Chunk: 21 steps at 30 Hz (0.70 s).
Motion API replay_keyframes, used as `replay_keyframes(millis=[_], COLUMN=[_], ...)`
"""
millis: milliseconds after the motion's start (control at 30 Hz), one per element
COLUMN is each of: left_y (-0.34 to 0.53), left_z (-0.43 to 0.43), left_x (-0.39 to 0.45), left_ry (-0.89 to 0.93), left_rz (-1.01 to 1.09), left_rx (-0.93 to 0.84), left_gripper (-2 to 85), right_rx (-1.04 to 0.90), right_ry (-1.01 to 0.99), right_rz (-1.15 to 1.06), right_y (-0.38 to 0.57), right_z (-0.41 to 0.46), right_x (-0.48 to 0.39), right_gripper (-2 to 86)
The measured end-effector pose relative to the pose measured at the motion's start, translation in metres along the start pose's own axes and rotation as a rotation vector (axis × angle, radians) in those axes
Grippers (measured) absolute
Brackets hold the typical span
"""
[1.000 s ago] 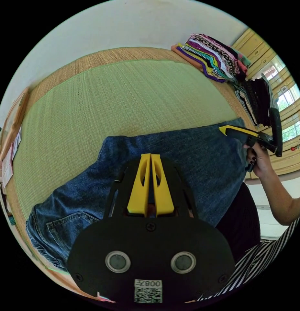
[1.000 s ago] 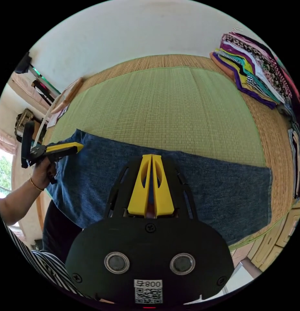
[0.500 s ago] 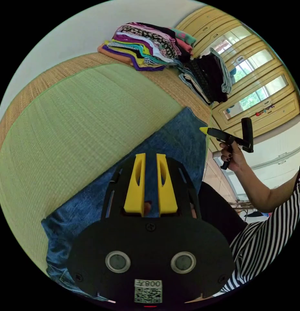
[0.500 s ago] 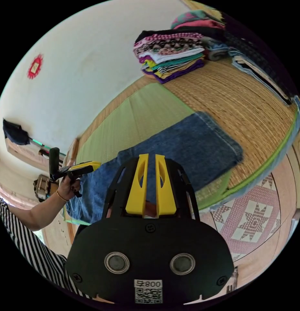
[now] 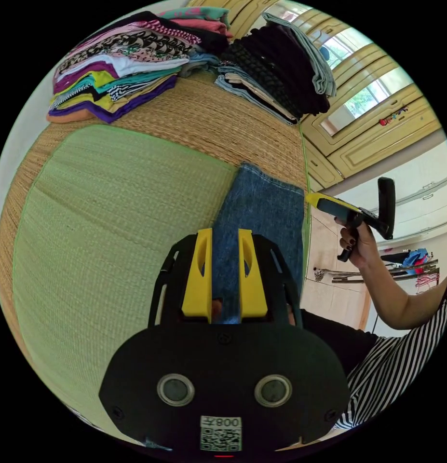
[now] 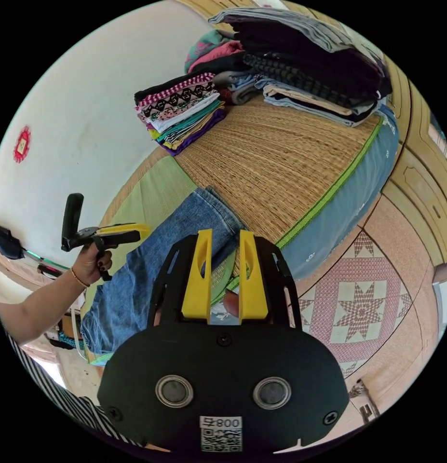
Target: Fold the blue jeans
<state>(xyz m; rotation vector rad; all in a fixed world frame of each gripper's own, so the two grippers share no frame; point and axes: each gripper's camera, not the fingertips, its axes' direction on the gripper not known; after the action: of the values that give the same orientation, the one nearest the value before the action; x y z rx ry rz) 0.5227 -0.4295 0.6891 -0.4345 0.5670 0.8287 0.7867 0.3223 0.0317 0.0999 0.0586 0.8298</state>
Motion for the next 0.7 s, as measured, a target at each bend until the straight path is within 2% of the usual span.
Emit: replay_keyframes(millis=[267, 433, 533, 700], left_y=[-0.09, -0.116, -0.135, -0.155], left_z=[0.05, 0.047, 0.058, 0.077], left_x=[0.041, 0.067, 0.079, 0.081], left_ry=[-0.071, -0.082, -0.119, -0.11], left_rz=[0.061, 0.101, 0.129, 0.073], left_rx=[-0.081, -0.012, -0.037, -0.045], left_gripper=[5.6, 2.6, 2.2, 3.5], right_rx=[-0.047, 0.019, 0.028, -0.039], right_ry=[0.118, 0.04, 0.009, 0.002], right_rz=[-0.086, -0.102, -0.092, -0.037], right_y=[-0.019, -0.017, -0.016, -0.023], right_z=[-0.008, -0.042, -0.053, -0.04], right_x=[0.03, 0.056, 0.075, 0.105], right_gripper=[5.8, 2.3, 1.6, 3.1])
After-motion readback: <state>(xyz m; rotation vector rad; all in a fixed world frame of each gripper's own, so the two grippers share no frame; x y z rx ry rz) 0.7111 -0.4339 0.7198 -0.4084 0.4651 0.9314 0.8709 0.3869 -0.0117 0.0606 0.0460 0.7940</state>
